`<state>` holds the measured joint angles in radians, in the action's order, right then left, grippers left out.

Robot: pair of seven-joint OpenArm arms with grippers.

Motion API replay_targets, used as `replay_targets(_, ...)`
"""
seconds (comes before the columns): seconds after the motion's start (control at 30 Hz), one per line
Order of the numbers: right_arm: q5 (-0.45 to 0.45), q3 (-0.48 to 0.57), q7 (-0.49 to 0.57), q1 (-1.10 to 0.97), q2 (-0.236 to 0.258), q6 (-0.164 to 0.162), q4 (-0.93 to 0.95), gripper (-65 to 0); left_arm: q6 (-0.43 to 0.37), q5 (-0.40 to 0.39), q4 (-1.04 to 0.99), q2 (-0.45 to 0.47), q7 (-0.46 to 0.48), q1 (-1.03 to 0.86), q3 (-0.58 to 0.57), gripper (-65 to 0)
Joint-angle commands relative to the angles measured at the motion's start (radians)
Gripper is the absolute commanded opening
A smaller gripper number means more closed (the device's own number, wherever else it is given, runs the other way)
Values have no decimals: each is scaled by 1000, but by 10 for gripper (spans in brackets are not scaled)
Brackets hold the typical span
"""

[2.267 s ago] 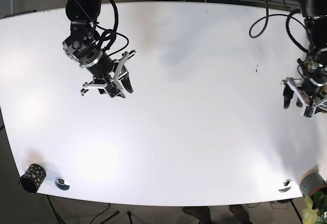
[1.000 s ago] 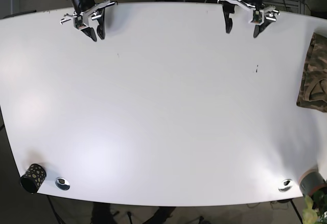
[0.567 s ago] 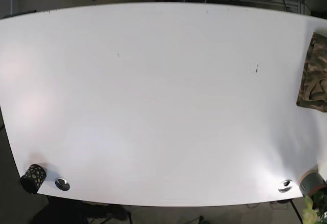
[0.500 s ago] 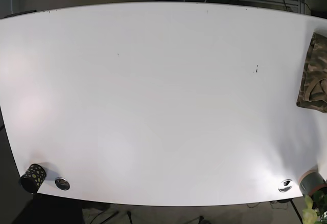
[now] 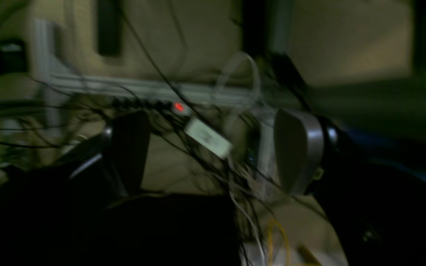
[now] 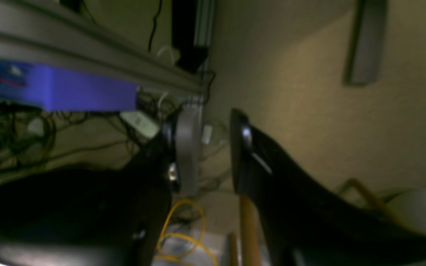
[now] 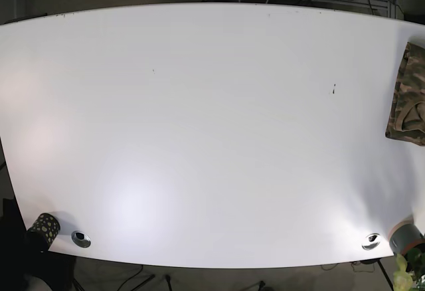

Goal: Fold the T-shirt properly

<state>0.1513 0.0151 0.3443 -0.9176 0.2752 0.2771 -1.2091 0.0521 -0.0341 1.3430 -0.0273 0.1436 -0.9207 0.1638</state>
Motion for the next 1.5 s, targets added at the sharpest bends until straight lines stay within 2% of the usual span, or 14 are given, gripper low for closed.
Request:
replay_targets(0.0, 4, 15, 25, 18, 2, 0, 59, -517, -5, 3, -44, 0, 4, -4, 1, -165)
replay_targets(0.13, 4, 42, 23, 101, 0, -3, 166, -517, -4, 4, -152, 30, 0, 70, -11, -161)
replay_targets(0.3, 4, 82, 22, 216, 0, -5, 325, -517, -4, -5, -346, 83, -54, 206, -74, -161)
replay_targets(0.47, 3, 99, 20, 326, -32, -5, 487, -514, -5, -3, -537, 91, -32, 320, -116, -161)
replay_targets(0.7, 3, 101, 20, 487, -64, 1, 728, -515, -7, 1, -862, 86, -28, 527, -117, -161)
replay_targets(0.87, 3, 102, 20, 550, -73, 3, 812, -512, -7, 1, -1077, 86, -26, 661, -116, -161)
replay_targets(0.97, 3, 102, 19, 592, -96, 0, 869, -512, -8, 1, -1149, 86, -28, 713, -114, -161)
replay_targets(1.27, 3, 102, 19, 707, -118, 0, 1058, -512, -10, 3, -1242, 86, -31, 796, -116, -161)
replay_targets(1.47, 3, 113, 14, 725, -130, -3, 1072, -512, -128, 4, -1235, 86, -77, 796, -119, -160)
